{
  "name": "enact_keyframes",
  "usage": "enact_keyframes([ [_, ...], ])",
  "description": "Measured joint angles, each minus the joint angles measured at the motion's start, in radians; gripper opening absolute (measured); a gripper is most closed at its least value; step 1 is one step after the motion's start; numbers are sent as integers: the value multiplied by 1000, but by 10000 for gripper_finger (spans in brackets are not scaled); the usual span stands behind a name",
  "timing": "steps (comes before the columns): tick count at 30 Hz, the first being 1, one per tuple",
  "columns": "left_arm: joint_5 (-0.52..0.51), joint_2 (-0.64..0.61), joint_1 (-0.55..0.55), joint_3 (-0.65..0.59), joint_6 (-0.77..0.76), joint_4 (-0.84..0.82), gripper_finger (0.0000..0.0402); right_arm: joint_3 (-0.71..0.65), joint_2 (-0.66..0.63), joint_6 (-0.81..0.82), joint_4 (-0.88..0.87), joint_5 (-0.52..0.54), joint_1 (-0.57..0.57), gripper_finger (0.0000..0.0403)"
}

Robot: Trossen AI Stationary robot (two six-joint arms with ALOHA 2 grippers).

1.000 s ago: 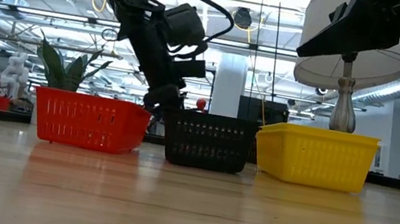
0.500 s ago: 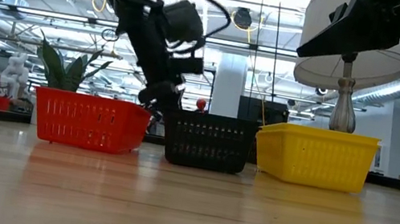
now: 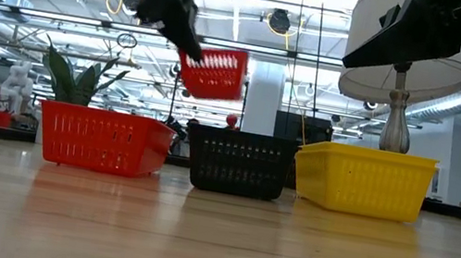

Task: Stack baskets by color
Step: Stack the top red bin on top of the middle red bin

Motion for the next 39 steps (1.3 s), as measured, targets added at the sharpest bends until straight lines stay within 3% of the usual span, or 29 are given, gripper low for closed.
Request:
enact_keyframes([
  [5, -130, -117, -115, 0, -82, -111, 11, 0, 0, 0, 0, 0, 0, 13],
  [15, -237, -232, -335, 0, -268, -254, 13, 0, 0, 1, 0, 0, 0, 13],
  [30, -394, -229, -651, 72, -628, -347, 8, 0, 0, 1, 0, 0, 0, 13],
  [39, -452, -91, -777, 305, -778, -578, 7, 0, 0, 1, 0, 0, 0, 13],
])
